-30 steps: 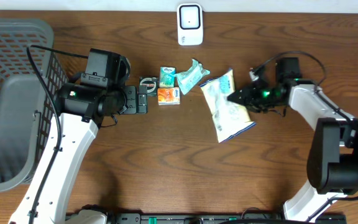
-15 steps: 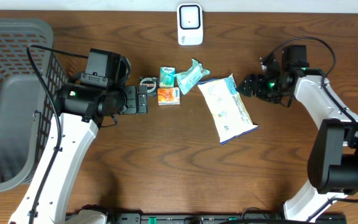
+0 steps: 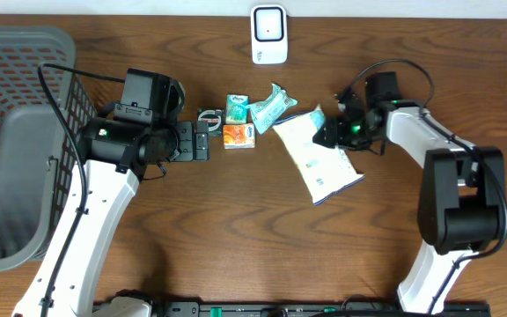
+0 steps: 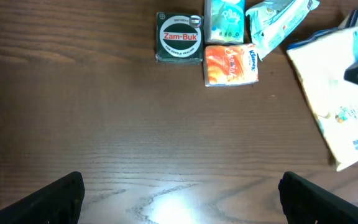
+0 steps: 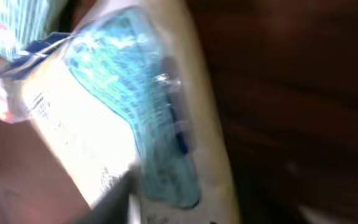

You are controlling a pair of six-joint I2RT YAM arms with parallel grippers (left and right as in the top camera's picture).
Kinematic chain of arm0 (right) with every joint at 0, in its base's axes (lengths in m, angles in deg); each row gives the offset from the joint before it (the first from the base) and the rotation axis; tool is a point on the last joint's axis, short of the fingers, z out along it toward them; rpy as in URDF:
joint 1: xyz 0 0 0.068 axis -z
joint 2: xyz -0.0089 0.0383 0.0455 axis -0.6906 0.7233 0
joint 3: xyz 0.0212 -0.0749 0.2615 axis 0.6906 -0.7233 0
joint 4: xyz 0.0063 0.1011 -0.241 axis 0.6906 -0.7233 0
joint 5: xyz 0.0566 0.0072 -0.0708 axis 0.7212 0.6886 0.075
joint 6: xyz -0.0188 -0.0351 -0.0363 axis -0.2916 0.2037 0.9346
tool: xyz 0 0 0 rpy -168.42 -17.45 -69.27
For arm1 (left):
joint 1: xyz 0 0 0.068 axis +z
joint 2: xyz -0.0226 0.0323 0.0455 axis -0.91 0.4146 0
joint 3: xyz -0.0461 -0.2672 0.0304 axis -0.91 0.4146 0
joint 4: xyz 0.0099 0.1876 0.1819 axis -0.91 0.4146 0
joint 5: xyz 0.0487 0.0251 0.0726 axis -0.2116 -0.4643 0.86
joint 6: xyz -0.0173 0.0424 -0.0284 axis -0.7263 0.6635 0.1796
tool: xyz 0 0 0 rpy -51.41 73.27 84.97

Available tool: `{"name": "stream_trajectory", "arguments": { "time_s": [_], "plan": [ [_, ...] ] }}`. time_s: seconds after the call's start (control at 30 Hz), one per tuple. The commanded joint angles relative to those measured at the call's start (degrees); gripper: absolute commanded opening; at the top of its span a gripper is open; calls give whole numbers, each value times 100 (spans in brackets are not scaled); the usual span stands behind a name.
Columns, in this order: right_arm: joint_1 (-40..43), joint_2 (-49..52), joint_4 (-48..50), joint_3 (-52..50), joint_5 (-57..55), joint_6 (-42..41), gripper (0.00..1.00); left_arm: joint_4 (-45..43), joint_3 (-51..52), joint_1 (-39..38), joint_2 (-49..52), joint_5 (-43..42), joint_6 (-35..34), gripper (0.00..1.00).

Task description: Scan the item barcode

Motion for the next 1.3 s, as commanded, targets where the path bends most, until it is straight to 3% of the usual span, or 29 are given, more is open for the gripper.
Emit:
{"name": "stream_trajectory", "arguments": {
  "time_s": [0.0,0.03,0.4,0.53,0.63,0.8,0.97,1.27],
  "plan": [
    [-79,328,-70,-90,26,24,6,0,-63,7,-37,31,35,98],
    [-76,313,-70,-63,133,-63,1,0,-63,7,-37,31,35,97],
    [323,-455,15,833,2730,-514,1,0,-63,7,-37,31,35,98],
    [345,-1056,638,1056,2632,-955,1,0,-63,7,-37,31,35,98],
    [229,-1563,1235,1060,1939,-1309,1,0,-63,7,-37,31,35,98],
    [-118,-2280,1954,1060,1073,-1320,1,0,-63,7,-39,31,35,98],
    [-503,-2675,2680,1060,931,-1368,1,0,-63,7,-37,31,35,98],
    [-662,-2695,2793,1040,579,-2581,1,0,-63,7,-37,31,35,98]
  ]
}}
